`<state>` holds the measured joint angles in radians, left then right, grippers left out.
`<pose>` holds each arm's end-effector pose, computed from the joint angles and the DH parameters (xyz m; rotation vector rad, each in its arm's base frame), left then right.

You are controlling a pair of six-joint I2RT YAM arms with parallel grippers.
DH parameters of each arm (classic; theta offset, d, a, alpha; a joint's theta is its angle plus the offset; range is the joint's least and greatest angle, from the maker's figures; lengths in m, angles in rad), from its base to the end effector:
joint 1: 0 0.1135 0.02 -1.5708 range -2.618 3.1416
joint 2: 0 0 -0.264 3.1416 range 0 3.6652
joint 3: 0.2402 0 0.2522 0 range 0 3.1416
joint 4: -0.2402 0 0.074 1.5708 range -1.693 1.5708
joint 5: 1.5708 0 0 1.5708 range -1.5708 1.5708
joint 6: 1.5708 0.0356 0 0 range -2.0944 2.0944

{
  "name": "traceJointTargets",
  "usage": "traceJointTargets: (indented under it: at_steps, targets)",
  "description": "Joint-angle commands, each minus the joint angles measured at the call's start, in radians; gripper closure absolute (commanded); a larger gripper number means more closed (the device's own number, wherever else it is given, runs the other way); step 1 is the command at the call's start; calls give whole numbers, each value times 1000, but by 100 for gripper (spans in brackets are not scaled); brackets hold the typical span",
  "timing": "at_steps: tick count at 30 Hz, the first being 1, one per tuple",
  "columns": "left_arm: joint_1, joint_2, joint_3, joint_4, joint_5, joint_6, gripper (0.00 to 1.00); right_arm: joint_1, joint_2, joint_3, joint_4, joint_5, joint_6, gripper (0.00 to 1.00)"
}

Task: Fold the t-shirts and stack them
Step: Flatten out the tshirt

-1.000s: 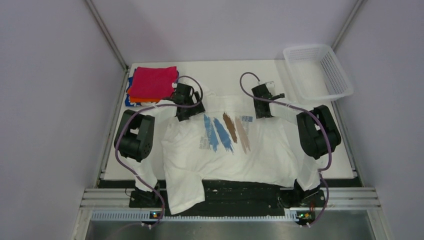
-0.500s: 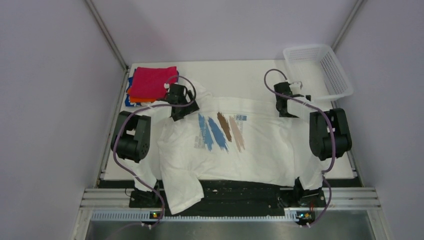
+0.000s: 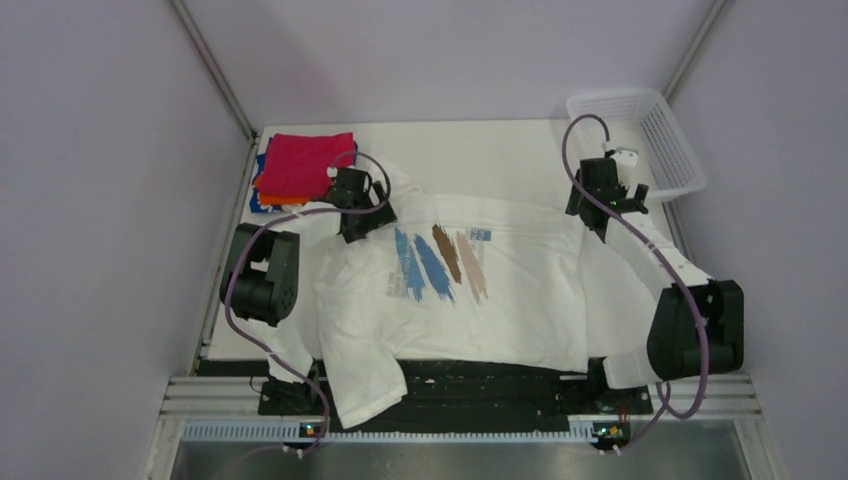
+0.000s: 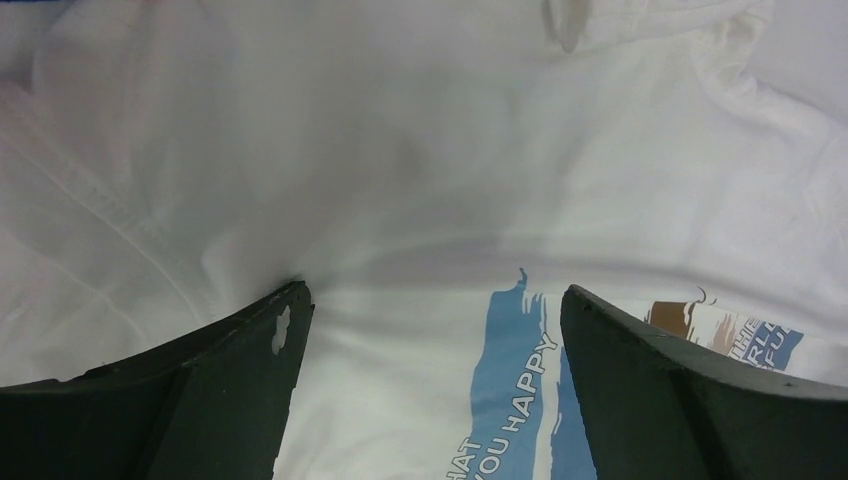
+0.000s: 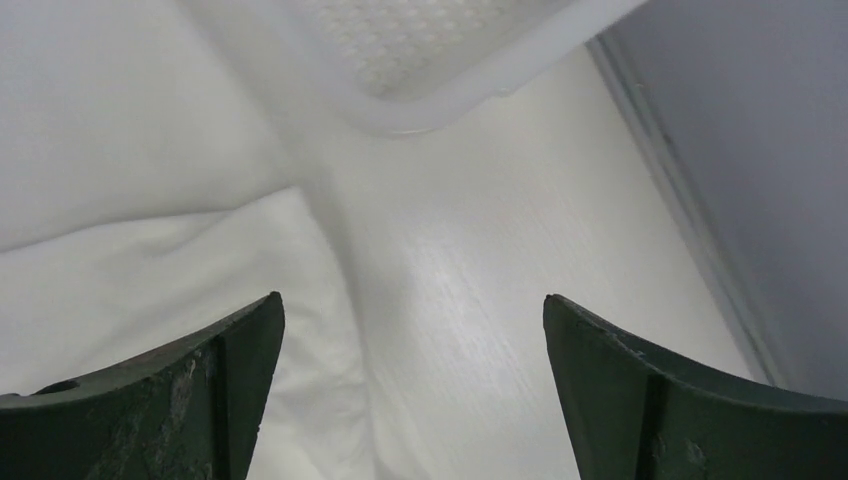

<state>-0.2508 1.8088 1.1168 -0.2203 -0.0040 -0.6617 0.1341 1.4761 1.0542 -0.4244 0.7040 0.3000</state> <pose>0.3645 -0.0932 0.1733 -0.5164 2.4697 -0.3753 0.3104 0.0186 0.2550 0.4933 2.1931 -0.6169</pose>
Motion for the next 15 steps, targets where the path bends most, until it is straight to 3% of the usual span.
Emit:
traceJointTargets:
  at_steps: [1,3,5,15]
  targets:
    - [8,-47,16,-43,63,4,1,23,-133,-113,219,-581,25,1]
    - [8,-53,45,-38,70,-2,1,41,-145,-166,330,-727,47,1]
    - [8,-41,90,-50,71,-7,1,53,-108,-169,352,-775,55,1]
    - [10,173,370,-84,91,-22,1,55,161,-68,393,-713,27,1]
